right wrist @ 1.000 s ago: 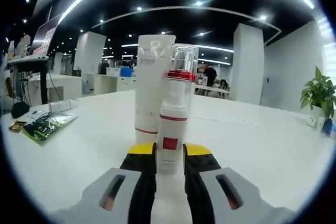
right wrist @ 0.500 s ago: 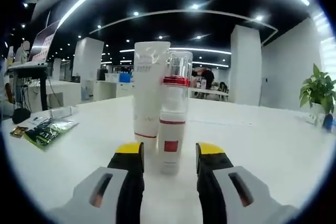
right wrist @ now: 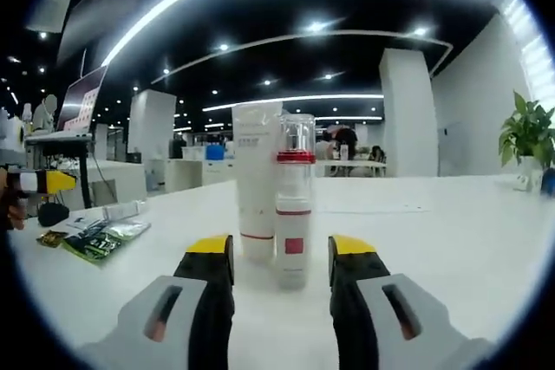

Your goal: Arrange the skincare products in the storage area until every visible bottle or jar stands upright without overlapping.

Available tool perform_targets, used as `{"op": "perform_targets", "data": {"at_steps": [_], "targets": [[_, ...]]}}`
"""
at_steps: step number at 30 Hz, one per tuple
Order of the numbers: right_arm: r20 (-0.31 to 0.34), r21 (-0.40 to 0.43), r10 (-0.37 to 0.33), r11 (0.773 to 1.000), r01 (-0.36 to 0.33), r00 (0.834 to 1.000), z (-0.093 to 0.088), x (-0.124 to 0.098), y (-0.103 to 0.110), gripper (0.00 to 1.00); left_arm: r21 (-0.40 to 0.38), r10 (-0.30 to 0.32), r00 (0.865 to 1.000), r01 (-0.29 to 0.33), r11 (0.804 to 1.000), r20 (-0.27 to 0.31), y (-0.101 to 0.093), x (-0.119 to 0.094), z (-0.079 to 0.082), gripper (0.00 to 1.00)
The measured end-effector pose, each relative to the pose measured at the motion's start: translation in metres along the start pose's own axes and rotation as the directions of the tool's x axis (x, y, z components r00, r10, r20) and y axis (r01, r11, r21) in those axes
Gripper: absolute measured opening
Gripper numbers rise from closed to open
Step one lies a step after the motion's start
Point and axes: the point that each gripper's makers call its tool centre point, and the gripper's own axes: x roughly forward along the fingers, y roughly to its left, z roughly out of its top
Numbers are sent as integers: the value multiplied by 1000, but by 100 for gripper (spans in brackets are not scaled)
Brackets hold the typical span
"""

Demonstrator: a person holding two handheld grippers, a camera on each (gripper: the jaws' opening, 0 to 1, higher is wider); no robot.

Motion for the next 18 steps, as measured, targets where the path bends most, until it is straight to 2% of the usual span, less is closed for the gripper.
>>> {"op": "perform_targets", "data": {"at_steps": [1,2,7,10,12,14,16,18], "targets": [[-1,-1,1,1000,-1,1000,0,0,0,43,52,28,1000,-27,998,-10,9,9,-2,55],[-2,-1,1,1000,-1,1000,0,0,0,43,91,55,996,-48,995,-74,20,21,-13,57],[-1,6,-1,1000,1,1000,0,0,0,43,47,60,983,-52,998,-174,29,53,-38,58],[1,10,-2,1000,2,1000,0,-1,-1,43,75,68,954,-48,996,-292,27,58,-57,49],[6,18,-6,1000,6,1000,1,-1,-2,43,109,91,954,-62,992,-286,30,63,-57,44],[9,22,-6,1000,5,1000,1,-1,-2,43,100,97,955,-72,992,-279,34,67,-57,40],[8,21,-6,1000,6,1000,1,-1,-2,42,81,96,943,-73,994,-318,37,67,-65,33],[10,23,-6,1000,6,1000,1,-1,-2,42,89,104,939,-79,993,-327,40,68,-70,27]]}}
